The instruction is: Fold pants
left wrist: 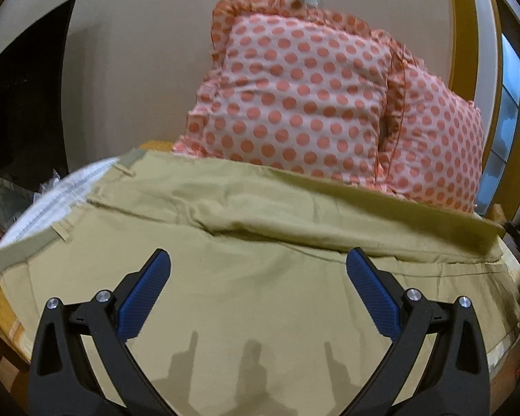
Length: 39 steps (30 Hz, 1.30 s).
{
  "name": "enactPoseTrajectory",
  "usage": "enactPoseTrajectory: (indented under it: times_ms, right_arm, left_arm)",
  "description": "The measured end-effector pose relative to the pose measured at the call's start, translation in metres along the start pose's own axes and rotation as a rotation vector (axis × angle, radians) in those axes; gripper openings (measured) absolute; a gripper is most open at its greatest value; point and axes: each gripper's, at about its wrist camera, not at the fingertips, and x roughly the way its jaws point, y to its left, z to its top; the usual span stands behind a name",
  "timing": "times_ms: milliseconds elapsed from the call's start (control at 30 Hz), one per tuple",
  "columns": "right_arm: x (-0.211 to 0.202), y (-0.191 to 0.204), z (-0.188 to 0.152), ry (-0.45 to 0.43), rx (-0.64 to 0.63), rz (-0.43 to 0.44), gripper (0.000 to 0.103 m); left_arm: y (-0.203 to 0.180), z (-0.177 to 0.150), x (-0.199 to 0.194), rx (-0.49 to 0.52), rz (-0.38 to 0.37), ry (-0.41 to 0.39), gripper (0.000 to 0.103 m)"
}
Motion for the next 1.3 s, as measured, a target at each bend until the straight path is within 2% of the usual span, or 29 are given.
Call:
enactPoseTrajectory:
  times_ms: [67,100,233,333,400,433,567,600,633,667,733,800,900,1000,1033,1067,1133,1167,1233,1300]
  right_arm:
    - [-0.037,0.0,-0.024,0.004,0.016,-0.016,0.004]
    - [-0.035,-0.01,-0.014,0.016,0.032,-0.024,0.004]
    - [-0.043,-0.036,-0.03,0.106,0.13,-0.035,0.006]
    - [-0.032,-0.041,-0.037,0.165,0.203,-0.045,0.024]
    - [-0.033,-0.046,-0.043,0.172,0.233,-0.05,0.047]
    - [-0.031,-0.05,-0.046,0.186,0.253,-0.047,0.048]
    - [-0.021,-0.05,-0.047,0.178,0.265,-0.039,0.047]
    - [-0.017,-0.049,-0.045,0.168,0.257,-0.025,0.032]
    - [-0.009,-0.049,-0.043,0.158,0.24,-0.006,0.012]
    - [-0.007,-0.05,-0.041,0.157,0.234,-0.006,0.002]
    - [-0.015,-0.056,-0.037,0.111,0.271,0.07,0.002]
    - [-0.029,-0.055,-0.034,0.065,0.248,0.101,0.002]
    - [-0.039,-0.052,-0.03,0.056,0.226,0.12,0.002]
    - [-0.04,-0.049,-0.028,0.057,0.207,0.112,0.002]
    - [-0.04,-0.048,-0.027,0.055,0.198,0.103,0.002]
    - [-0.04,-0.046,-0.027,0.054,0.193,0.099,0.002]
    - [-0.04,-0.044,-0.024,0.055,0.19,0.105,0.002]
    - [-0.043,-0.043,-0.023,0.051,0.185,0.106,0.002]
    - [-0.052,-0.04,-0.021,0.03,0.152,0.095,0.002]
    - [-0.067,-0.041,-0.021,0.003,0.122,0.066,0.002]
  left_arm:
    - [0.007,0.01,-0.002,-0.011,-0.017,-0.018,0.101]
    - [0.01,0.015,-0.002,-0.019,-0.032,-0.025,0.101]
    - [0.021,0.038,0.011,-0.062,-0.108,-0.02,0.101]
    - [0.027,0.049,0.026,-0.093,-0.131,0.016,0.101]
    - [0.034,0.055,0.039,-0.13,-0.13,0.039,0.101]
    - [0.036,0.057,0.044,-0.144,-0.126,0.053,0.101]
    - [0.045,0.071,0.076,-0.222,-0.143,0.107,0.101]
    - [0.046,0.076,0.087,-0.237,-0.138,0.117,0.101]
    - [0.046,0.079,0.095,-0.243,-0.136,0.125,0.101]
    - [0.046,0.082,0.108,-0.248,-0.133,0.146,0.101]
    - [0.048,0.086,0.133,-0.281,-0.129,0.197,0.1]
    - [0.052,0.087,0.162,-0.345,-0.134,0.258,0.098]
    - [0.053,0.088,0.206,-0.407,-0.124,0.341,0.087]
    - [0.05,0.09,0.239,-0.412,-0.111,0.391,0.065]
    - [0.05,0.091,0.249,-0.408,-0.111,0.401,0.043]
    - [0.051,0.091,0.256,-0.41,-0.118,0.415,0.01]
    - [0.057,0.089,0.257,-0.439,-0.116,0.438,0.006]
    - [0.059,0.089,0.244,-0.447,-0.126,0.412,0.005]
    - [0.056,0.091,0.21,-0.407,-0.138,0.354,0.005]
    - [0.055,0.088,0.153,-0.379,-0.176,0.273,0.005]
